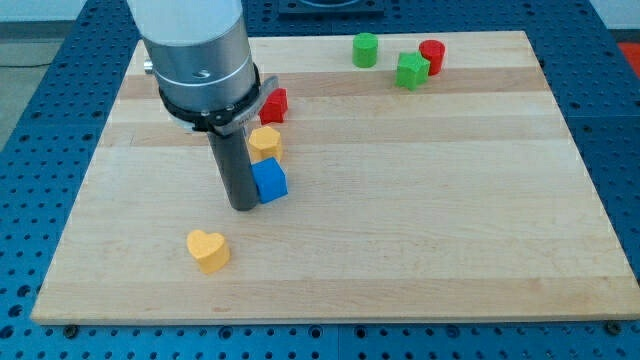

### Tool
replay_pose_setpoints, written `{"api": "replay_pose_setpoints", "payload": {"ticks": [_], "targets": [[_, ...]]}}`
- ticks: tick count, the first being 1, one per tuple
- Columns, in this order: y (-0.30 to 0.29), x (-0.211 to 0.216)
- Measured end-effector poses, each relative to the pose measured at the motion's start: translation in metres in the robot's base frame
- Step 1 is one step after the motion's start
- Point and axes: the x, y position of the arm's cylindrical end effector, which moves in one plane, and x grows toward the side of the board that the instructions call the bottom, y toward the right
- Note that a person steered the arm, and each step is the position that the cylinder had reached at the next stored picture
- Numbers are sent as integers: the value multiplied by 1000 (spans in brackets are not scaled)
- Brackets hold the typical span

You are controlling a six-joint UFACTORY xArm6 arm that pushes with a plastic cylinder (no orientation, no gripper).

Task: Push the yellow heart parallel to the blue cube

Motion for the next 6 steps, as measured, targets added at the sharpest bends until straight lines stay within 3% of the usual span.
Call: {"api": "replay_pose_setpoints", "payload": {"ticks": [3, 5, 6], "targets": [[25, 0], [28, 87], [-30, 121]]}}
